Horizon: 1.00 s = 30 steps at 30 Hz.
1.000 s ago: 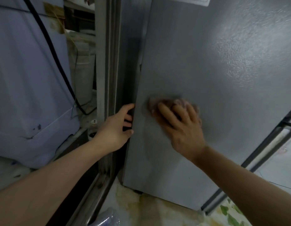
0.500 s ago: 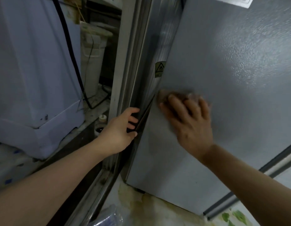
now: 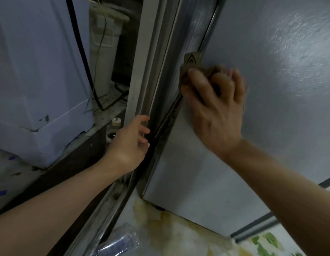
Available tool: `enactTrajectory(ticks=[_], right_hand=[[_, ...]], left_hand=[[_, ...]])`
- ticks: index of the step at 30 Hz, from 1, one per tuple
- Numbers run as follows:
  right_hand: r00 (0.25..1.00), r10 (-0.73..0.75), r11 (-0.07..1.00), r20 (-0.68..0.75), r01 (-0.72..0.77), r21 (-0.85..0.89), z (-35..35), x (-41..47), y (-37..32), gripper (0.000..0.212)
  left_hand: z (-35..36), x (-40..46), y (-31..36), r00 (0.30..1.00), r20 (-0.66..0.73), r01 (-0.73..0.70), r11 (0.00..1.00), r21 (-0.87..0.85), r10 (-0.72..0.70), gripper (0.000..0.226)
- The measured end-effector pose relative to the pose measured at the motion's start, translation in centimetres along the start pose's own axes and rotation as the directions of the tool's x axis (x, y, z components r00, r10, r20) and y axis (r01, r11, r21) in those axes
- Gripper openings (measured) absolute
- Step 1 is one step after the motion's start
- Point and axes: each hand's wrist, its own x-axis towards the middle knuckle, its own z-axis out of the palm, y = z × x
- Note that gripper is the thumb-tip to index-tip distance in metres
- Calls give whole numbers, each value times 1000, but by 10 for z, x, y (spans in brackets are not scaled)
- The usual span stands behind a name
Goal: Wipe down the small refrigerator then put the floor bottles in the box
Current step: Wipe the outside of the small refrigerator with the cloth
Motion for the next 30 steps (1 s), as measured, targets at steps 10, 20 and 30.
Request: enactTrajectory(ticks=[10, 20, 30], right_hand=[[717, -440, 887, 541, 441, 137, 7, -118, -85, 49], [996, -73, 997, 44, 73, -1, -24, -95, 34, 40], [769, -408, 912, 492, 367, 182, -50, -192, 6, 42]], left_hand=[[-6, -12, -27, 1000, 0, -5, 997, 73, 5, 62], [50, -8, 3, 1000, 19, -15, 998, 68, 13, 65], [76, -13, 19, 990, -134, 68, 986, 150, -48, 43]])
